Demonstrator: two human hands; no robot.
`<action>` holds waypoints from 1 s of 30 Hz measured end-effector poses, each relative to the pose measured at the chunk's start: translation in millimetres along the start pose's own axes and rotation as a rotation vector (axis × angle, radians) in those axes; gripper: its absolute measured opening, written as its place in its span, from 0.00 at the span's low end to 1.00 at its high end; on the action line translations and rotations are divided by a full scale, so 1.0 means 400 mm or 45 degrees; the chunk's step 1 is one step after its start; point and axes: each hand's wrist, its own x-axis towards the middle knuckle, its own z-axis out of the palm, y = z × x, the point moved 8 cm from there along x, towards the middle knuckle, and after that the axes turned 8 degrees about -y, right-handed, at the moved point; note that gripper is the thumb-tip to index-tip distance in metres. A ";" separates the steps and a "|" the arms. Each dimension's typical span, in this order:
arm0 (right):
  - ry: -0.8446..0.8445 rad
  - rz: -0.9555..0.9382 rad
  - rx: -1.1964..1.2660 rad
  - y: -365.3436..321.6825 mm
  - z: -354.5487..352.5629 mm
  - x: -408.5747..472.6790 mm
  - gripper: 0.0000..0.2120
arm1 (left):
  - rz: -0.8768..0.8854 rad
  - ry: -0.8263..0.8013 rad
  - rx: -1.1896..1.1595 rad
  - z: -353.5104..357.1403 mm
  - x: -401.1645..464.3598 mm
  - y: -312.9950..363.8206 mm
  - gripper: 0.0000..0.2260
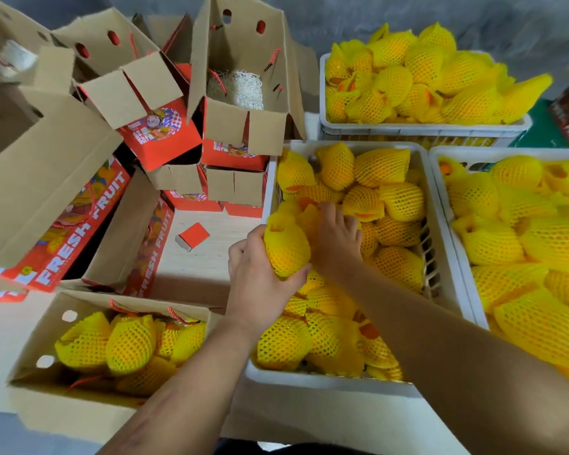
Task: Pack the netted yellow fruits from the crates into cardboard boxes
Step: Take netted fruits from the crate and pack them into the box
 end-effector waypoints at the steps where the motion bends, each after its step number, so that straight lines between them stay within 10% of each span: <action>1: 0.027 -0.043 0.108 -0.006 -0.005 -0.019 0.39 | -0.006 -0.003 -0.077 -0.002 0.000 -0.005 0.41; 11: -0.066 -0.309 1.140 -0.206 -0.050 -0.281 0.42 | -0.030 -0.082 -0.877 -0.145 -0.093 -0.096 0.34; 21: -0.205 0.263 1.901 -0.533 0.282 -0.363 0.17 | -0.074 -0.233 -0.931 -0.463 -0.161 -0.357 0.51; 30: -0.310 0.220 0.403 -0.533 0.427 -0.414 0.27 | -0.413 -0.450 -0.702 -0.564 -0.235 -0.582 0.39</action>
